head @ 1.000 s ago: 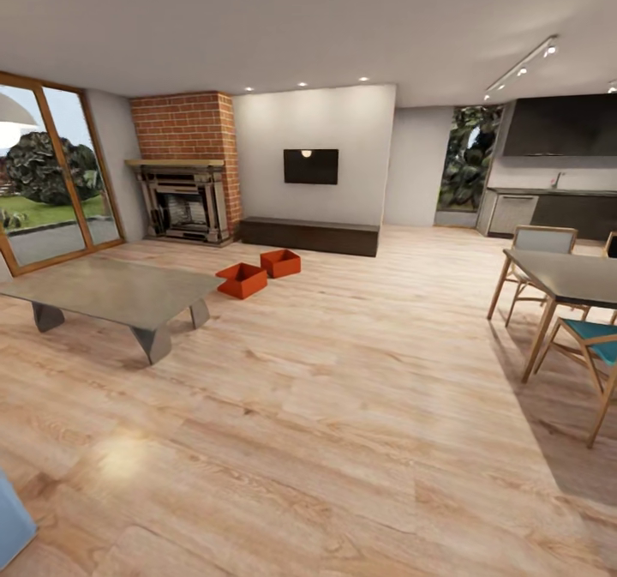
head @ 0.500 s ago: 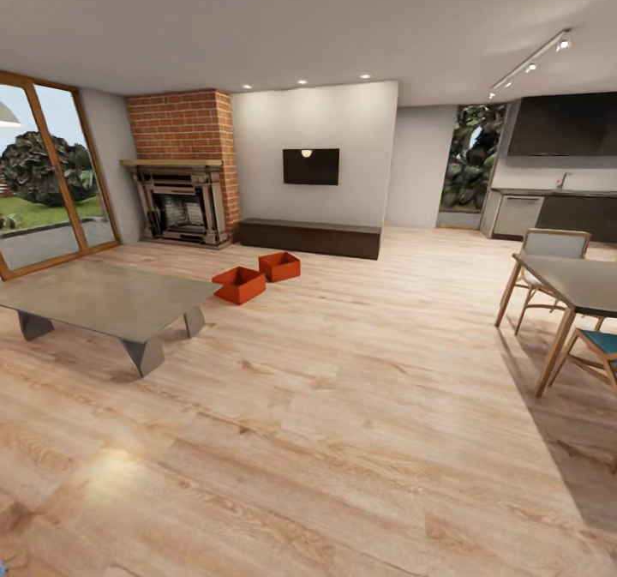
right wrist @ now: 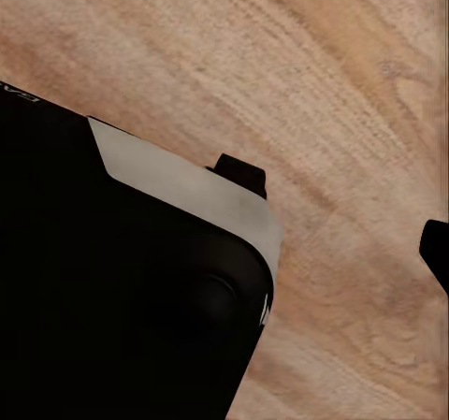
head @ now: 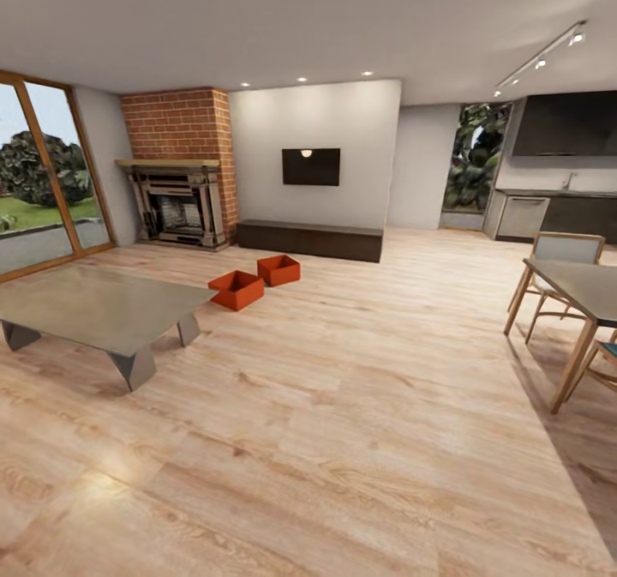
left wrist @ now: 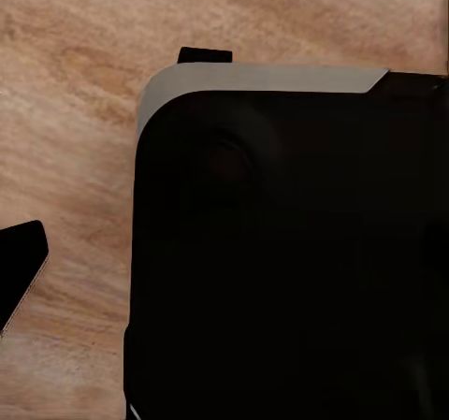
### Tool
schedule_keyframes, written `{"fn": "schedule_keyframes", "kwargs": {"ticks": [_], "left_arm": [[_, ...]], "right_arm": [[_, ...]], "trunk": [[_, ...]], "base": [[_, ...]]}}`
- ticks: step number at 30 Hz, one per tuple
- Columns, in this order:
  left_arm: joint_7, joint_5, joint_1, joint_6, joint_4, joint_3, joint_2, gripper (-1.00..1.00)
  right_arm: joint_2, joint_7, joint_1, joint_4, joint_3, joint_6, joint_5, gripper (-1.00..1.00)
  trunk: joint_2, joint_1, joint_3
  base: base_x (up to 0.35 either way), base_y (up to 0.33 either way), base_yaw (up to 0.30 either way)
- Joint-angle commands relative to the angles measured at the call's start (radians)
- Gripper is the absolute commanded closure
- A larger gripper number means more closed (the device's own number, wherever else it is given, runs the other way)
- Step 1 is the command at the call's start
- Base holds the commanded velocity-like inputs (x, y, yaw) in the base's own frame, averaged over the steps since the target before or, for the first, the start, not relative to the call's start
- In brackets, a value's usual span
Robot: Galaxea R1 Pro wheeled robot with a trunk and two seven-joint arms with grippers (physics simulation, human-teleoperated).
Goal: Move the two storage containers from the living room to the garage. In the garage, place one container on the floor and stack the other container on top of it (either order is fine).
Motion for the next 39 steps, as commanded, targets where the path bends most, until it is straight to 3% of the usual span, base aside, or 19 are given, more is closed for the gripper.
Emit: {"fn": "schedule_keyframes", "kwargs": {"ticks": [1, 14, 24, 39], "left_arm": [[0.000, 0.009, 0.000, -0.001, -0.001, 0.000, 0.000, -1.00], [0.000, 0.009, 0.000, -0.001, -0.001, 0.000, -0.002, -1.00], [0.000, 0.009, 0.000, -0.001, -0.001, 0.000, -0.002, -1.00], [0.000, 0.009, 0.000, -0.001, -0.001, 0.000, -0.001, -1.00]], "right_arm": [[0.001, 0.000, -0.001, 0.003, 0.008, -0.005, -0.009, -1.00], [0.001, 0.000, -0.001, 0.003, 0.008, -0.005, -0.009, -1.00], [0.001, 0.000, -0.001, 0.003, 0.008, -0.005, -0.009, -1.00], [0.001, 0.000, -0.001, 0.003, 0.008, -0.007, -0.009, -1.00]], "trunk": [[0.000, 0.001, -0.001], [0.000, 0.001, -0.001], [0.000, 0.001, -0.001], [0.000, 0.001, -0.001]], "base": [[0.322, 0.000, 0.000], [0.322, 0.000, -0.001], [0.322, 0.000, -0.192], [0.322, 0.000, -0.016]]}}
